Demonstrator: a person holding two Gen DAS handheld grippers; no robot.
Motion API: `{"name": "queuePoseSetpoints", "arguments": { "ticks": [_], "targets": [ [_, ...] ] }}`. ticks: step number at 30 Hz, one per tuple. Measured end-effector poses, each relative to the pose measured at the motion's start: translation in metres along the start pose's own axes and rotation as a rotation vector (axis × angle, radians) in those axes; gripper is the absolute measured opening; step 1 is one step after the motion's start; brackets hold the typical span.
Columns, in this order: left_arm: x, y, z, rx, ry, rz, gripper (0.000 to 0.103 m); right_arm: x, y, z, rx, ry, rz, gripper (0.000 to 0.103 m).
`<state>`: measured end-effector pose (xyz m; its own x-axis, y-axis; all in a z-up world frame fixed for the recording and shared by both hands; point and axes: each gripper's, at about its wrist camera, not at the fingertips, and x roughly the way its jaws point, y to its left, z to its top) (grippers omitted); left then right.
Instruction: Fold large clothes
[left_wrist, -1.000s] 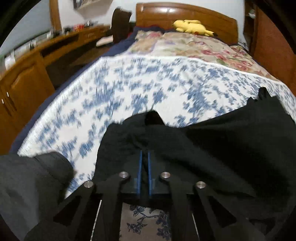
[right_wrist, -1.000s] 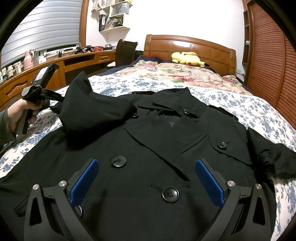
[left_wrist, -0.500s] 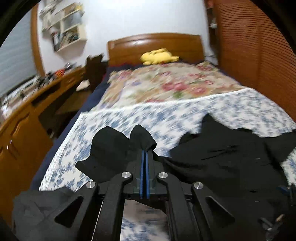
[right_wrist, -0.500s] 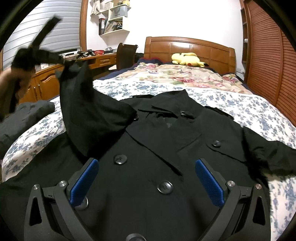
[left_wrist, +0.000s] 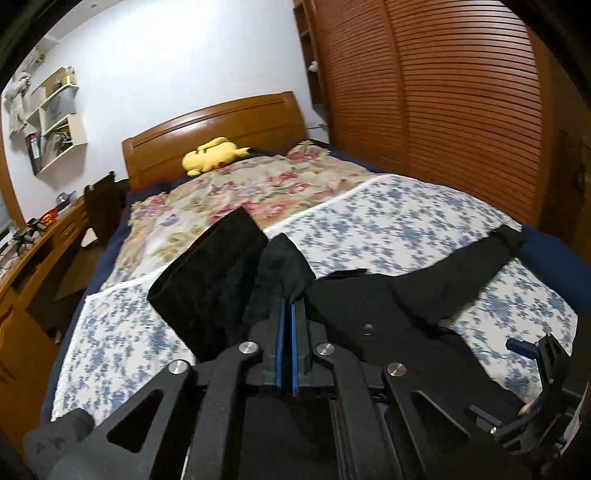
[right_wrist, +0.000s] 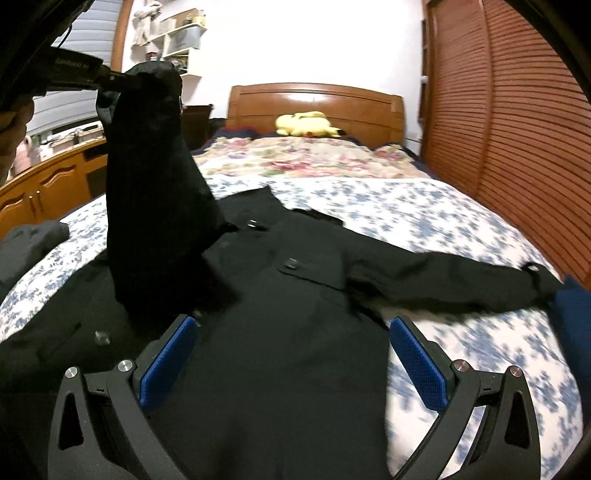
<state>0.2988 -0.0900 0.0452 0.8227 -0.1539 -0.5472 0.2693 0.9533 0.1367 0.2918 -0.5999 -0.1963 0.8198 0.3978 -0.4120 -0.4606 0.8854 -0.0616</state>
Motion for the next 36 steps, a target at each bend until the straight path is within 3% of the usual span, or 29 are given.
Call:
{"name": "queuePoseSetpoints", "arguments": {
  "ticks": [3,10,12,17,25,36],
  "targets": [
    [-0.007,-0.018,-0.004,0.017,0.007,-0.032,0.004,-0.009,-0.010,-0.007,0.006,0.013,-0.034,0.103],
    [-0.033,-0.053,-0.013,0.050,0.007,-0.143,0.033,-0.031,-0.015,-0.013,0.039,0.035,-0.071,0.103],
    [-0.048,-0.062,-0.014,0.055,-0.008,-0.187,0.035,-0.038,-0.015,-0.009,0.044,0.032,-0.072,0.103],
    [-0.072,-0.068,-0.017,0.056,-0.042,-0.215,0.042,-0.051,-0.015,-0.001,0.061,0.000,-0.053,0.103],
    [-0.064,-0.043,-0.049,-0.006,-0.022,-0.189,0.052,-0.040,-0.020,0.004,0.070,-0.008,-0.027,0.103],
    [-0.043,0.014,-0.112,-0.124,-0.006,-0.085,0.053,0.001,-0.007,0.015,0.046,0.027,0.017,0.103]
  ]
}}
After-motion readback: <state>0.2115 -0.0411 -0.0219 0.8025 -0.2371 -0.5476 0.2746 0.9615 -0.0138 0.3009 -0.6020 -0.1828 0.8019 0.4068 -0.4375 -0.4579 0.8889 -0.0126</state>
